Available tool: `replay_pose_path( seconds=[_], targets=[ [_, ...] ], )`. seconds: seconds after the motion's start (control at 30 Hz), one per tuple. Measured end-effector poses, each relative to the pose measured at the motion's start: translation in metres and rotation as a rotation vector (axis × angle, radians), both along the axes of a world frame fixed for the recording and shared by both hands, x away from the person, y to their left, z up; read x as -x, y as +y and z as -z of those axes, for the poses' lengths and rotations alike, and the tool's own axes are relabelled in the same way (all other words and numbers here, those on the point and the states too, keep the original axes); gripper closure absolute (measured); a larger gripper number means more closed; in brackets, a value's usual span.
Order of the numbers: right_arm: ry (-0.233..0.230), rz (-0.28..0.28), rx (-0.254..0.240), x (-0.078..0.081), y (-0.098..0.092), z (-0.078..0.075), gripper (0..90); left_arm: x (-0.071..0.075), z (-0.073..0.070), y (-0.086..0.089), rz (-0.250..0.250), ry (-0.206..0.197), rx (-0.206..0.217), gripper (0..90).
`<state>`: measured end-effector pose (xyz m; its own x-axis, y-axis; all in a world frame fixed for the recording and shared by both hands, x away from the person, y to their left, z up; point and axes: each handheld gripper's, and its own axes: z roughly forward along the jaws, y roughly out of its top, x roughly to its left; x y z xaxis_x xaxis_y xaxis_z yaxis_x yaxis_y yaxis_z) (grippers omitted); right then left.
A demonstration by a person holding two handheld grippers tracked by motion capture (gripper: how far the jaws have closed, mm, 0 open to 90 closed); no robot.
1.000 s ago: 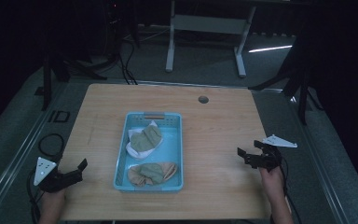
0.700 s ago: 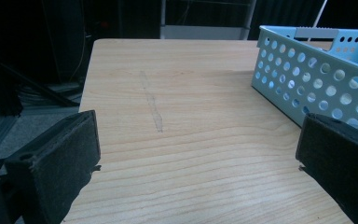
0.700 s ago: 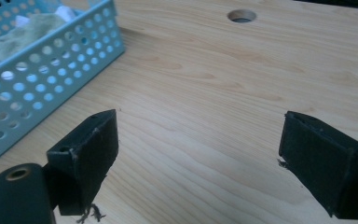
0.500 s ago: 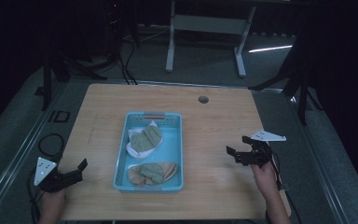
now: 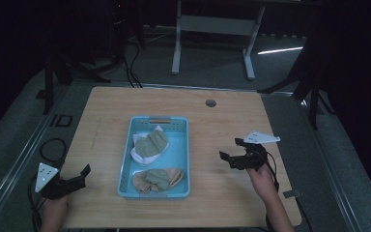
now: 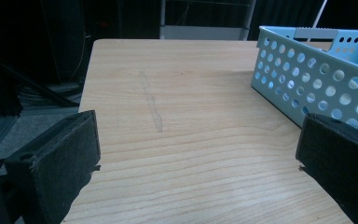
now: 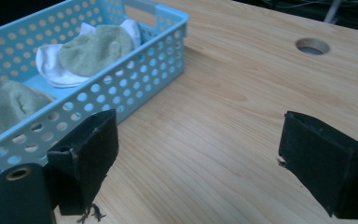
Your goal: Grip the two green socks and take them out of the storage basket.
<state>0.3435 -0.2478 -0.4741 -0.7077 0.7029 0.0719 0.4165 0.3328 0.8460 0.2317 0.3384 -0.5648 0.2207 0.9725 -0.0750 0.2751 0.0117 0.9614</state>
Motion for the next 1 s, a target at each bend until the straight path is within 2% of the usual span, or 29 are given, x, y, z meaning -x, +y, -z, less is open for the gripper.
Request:
replay_pose_path(
  seconds=[0.1,0.2,0.4,0.5,1.0],
  targets=[
    [0.009,-0.051,0.01,-0.001,0.015,-0.001,11.8,0.0,0.0,0.0,0.0,0.0,0.0,0.0],
    [-0.001,-0.064,0.018,-0.001,0.022,-0.002,12.4,0.0,0.0,0.0,0.0,0.0,0.0,0.0],
    [0.007,-0.143,-0.004,-0.002,0.041,-0.006,13.1,0.0,0.0,0.0,0.0,0.0,0.002,0.0],
    [0.012,-0.187,0.013,-0.001,0.055,-0.007,13.1,0.0,0.0,0.0,0.0,0.0,0.003,0.0],
    [0.035,-0.313,0.049,0.002,0.103,-0.004,12.9,0.0,0.0,0.001,0.004,-0.001,0.006,0.0]
  ],
)
